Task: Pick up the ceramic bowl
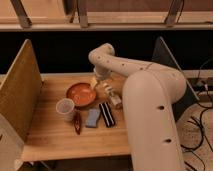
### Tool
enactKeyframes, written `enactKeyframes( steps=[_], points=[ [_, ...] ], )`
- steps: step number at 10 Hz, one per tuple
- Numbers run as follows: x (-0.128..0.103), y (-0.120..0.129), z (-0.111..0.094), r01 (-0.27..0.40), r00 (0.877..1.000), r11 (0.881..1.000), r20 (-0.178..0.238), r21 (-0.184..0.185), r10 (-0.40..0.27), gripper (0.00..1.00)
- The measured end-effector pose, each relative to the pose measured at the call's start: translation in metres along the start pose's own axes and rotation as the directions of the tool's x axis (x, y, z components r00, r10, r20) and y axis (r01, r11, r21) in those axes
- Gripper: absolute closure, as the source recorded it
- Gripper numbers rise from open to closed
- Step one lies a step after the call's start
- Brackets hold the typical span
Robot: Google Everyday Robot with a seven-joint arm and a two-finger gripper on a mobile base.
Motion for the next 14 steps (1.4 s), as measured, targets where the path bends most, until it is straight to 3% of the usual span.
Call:
enactKeyframes(
  steps=[2, 6, 8, 10, 12, 14],
  points=[
    [-0.013, 0.012, -0.004, 0.071, 0.996, 0.997, 0.058, -0.003, -0.071, 0.20],
    [-0.013, 0.012, -0.003, 0.076, 0.995, 0.997, 0.059, -0.004, -0.075, 0.20],
    [-0.021, 0.036, 0.017, 0.139, 0.990, 0.989, 0.042, -0.046, -0.137, 0.20],
    [-0.030, 0.070, 0.039, 0.206, 0.978, 0.972, 0.019, -0.108, -0.206, 0.20],
    [-0.026, 0.075, 0.060, 0.212, 0.975, 0.967, -0.033, -0.138, -0.219, 0.20],
    [-0.022, 0.071, 0.079, 0.174, 0.977, 0.972, -0.098, -0.158, -0.191, 0.20]
  ],
)
